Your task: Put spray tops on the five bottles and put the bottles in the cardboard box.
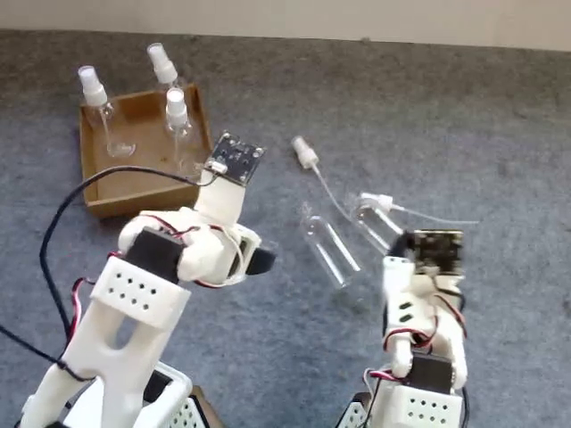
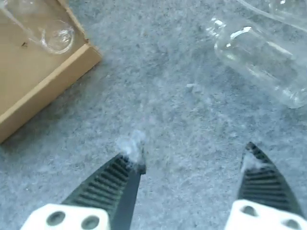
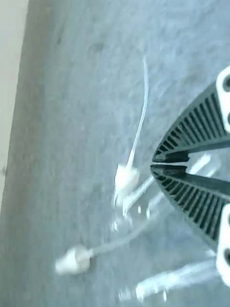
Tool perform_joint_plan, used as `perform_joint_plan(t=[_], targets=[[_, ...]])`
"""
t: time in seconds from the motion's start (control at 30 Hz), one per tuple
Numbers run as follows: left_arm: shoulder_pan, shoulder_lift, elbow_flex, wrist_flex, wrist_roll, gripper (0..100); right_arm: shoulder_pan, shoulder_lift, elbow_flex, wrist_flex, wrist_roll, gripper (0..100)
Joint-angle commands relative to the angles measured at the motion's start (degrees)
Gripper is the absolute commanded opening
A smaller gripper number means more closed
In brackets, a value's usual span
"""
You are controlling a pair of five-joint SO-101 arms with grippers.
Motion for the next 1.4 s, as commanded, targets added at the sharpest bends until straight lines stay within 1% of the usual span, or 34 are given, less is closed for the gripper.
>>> perform_joint_plan(t=[0.0,0.17,0.27,0.4,0.47,0.6,0.73,0.83,0.93,1.07,1.27,1.37], targets=[[2.0,6.1,-6.1,0.3,3.3,26,10.2,-0.8,7.1,0.1,0.8,0.5],[2.9,17.7,-13.7,0.7,7.3,26,20.3,-0.8,7.3,3.0,0.4,0.5],[5.2,23.7,-17.6,0.7,9.0,26,24.8,-0.8,7.3,8.4,0.4,0.5],[7.9,28.8,-19.3,0.8,9.3,26,26.9,-0.8,7.3,21.8,0.4,0.5],[8.2,29.2,-19.2,0.8,11.4,27,27.0,-0.8,7.3,25.1,0.4,0.6],[8.2,29.2,-19.4,0.8,16.6,27,26.3,-0.8,7.4,27.0,0.4,0.6],[8.2,29.2,-19.9,0.0,16.7,27,22.0,-0.8,7.4,26.9,0.6,0.6],[8.2,29.2,-21.6,-1.8,16.7,27,16.7,-0.8,7.4,26.9,0.4,0.6],[8.2,29.6,-23.0,-1.4,16.8,27,11.9,-0.7,7.4,27.0,0.4,0.5],[8.2,29.8,-23.1,-1.4,17.3,27,10.5,-0.6,7.4,27.1,0.6,0.5],[8.2,29.8,-23.0,-1.8,30.1,27,10.5,-0.6,7.4,27.1,0.6,0.5],[8.2,29.8,-23.0,-1.8,33.0,27,10.5,-0.6,7.4,27.1,0.7,0.5]])
